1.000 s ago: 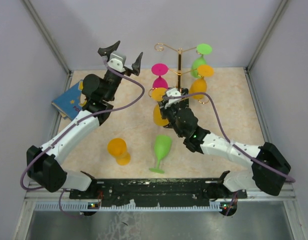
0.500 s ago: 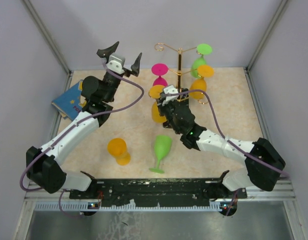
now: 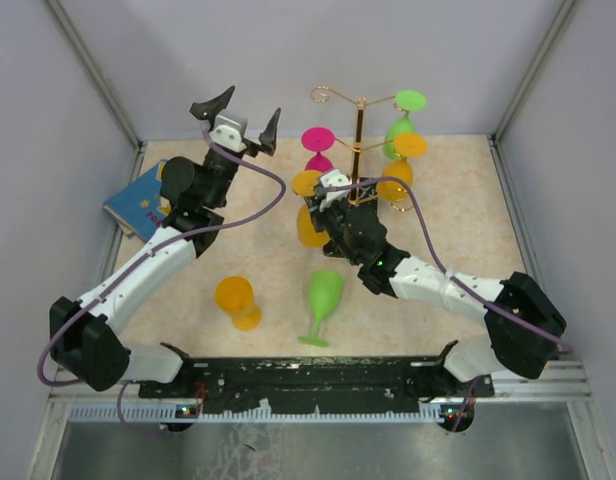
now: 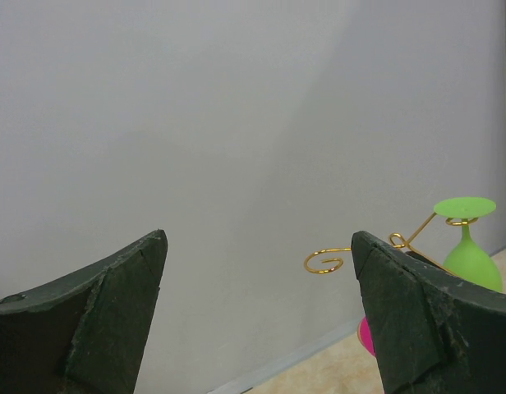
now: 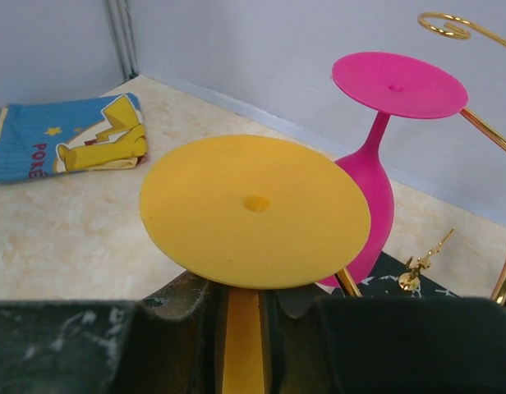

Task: Place the wine glass upside down on the wine glass rack
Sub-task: Turn the wine glass upside down at the wine rack.

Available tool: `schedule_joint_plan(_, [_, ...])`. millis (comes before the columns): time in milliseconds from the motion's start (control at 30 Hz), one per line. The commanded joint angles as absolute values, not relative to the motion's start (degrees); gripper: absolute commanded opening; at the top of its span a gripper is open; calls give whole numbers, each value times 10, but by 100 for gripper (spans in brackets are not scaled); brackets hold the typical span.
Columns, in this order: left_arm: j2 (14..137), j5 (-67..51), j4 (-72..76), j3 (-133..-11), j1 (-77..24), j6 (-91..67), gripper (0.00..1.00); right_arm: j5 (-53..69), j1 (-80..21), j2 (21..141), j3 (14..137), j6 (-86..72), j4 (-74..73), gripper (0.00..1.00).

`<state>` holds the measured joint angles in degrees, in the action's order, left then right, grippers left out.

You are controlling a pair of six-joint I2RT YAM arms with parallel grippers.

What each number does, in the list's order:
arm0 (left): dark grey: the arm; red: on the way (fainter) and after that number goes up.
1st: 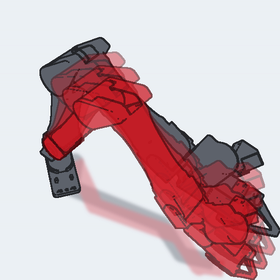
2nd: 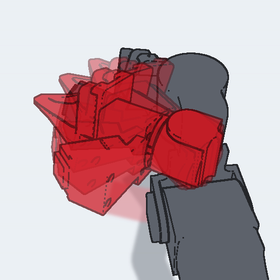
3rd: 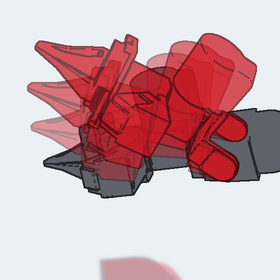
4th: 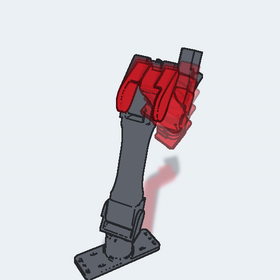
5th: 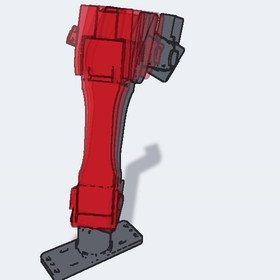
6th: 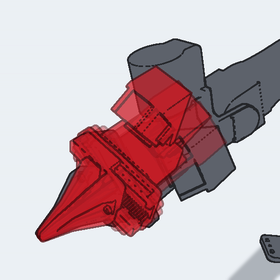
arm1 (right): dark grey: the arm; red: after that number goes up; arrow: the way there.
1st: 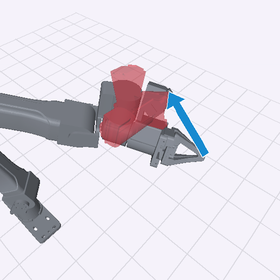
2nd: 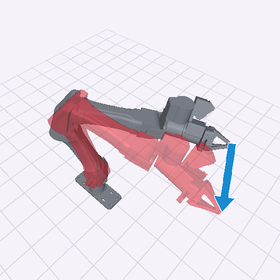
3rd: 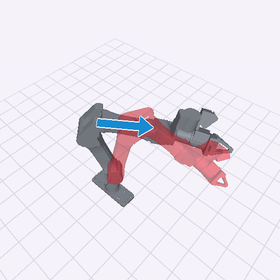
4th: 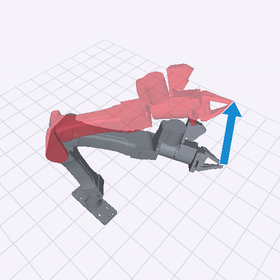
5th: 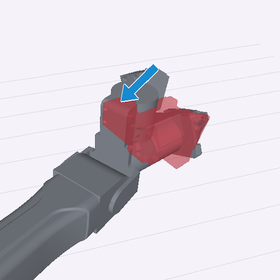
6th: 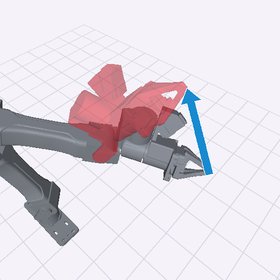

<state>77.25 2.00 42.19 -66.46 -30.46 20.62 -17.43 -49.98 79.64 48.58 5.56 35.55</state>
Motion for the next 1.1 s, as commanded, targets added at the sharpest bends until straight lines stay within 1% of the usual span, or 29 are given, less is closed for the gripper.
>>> schedule_joint_plan(0, [753,26,445,-656,-301,207,99,-118,-506,797,518,56,378,20])
schedule_joint_plan(200, [749,27,446,-652,-301,203,99,-106,-505,789,508,52,375,29])
schedule_joint_plan(567, [749,27,448,-649,-301,194,99,-104,-505,788,493,68,403,37])
schedule_joint_plan(867, [747,32,453,-643,-301,189,99,-92,-506,783,482,83,415,40])
schedule_joint_plan(1067, [748,36,454,-641,-300,183,99,-87,-505,754,472,81,382,40])
